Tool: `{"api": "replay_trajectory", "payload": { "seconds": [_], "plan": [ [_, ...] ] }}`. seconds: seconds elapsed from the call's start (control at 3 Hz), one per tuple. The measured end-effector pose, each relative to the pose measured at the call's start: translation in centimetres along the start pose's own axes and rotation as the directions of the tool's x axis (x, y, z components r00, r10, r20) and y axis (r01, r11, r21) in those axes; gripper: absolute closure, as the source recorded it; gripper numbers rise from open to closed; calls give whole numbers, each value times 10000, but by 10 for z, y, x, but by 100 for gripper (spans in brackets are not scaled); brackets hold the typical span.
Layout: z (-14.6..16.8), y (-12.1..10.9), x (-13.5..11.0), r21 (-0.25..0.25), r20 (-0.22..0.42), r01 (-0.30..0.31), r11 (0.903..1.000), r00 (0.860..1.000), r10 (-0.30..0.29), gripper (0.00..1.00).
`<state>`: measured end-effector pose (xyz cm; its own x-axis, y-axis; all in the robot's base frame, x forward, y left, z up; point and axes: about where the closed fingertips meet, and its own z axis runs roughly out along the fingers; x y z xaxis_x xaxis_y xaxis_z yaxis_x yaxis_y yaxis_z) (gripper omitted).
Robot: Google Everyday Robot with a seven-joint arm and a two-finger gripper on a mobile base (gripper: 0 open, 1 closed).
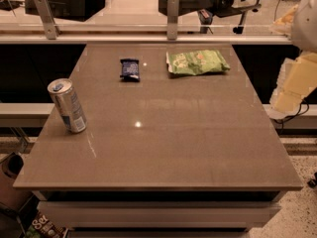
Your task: Move green jalapeno chip bag near redbull can
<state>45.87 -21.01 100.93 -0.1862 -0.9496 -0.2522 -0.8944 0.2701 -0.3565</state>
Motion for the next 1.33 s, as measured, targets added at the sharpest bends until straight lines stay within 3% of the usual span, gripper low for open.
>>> {"api": "replay_trajectory", "payload": {
  "seconds": [0.67, 1.33],
  "plan": [
    [36, -66, -15, 158, 652, 47, 9999, 9979, -58, 0],
    [92, -113, -29, 414, 1090, -495, 9979, 9930, 447, 0]
  ]
}}
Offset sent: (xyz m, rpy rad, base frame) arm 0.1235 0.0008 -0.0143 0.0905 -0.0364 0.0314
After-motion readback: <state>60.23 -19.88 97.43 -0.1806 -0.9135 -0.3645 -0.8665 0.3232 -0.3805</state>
